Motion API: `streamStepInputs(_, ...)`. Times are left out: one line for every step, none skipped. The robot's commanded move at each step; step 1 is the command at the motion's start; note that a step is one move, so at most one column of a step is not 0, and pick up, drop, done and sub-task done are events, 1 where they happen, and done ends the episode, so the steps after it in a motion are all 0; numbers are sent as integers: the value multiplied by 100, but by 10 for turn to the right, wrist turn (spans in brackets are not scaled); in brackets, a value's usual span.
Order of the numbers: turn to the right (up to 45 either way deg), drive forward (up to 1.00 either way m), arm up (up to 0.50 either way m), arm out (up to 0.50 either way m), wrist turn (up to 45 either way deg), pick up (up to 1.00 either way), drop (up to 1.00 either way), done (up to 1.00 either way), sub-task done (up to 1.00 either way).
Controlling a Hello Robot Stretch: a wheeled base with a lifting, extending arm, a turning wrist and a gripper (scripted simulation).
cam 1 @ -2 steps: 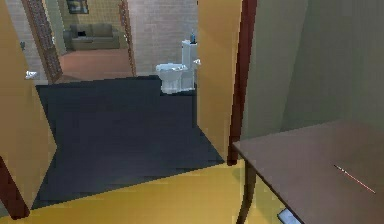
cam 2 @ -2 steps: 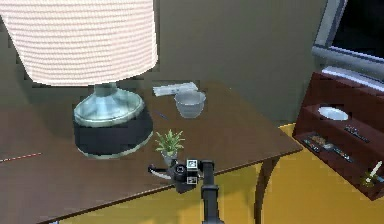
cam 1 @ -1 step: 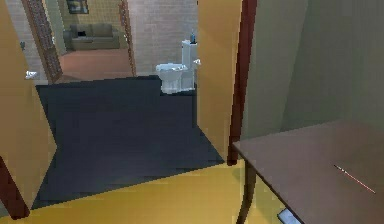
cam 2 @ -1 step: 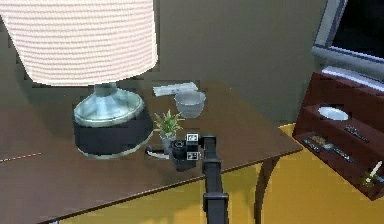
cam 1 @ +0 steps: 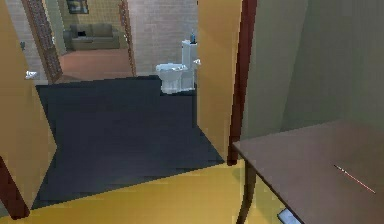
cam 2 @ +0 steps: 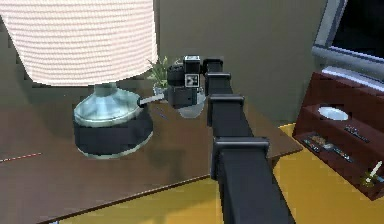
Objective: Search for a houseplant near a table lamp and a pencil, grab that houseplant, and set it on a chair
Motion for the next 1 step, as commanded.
streamStepInputs(0,0,0,0,-450,0,0,0,0)
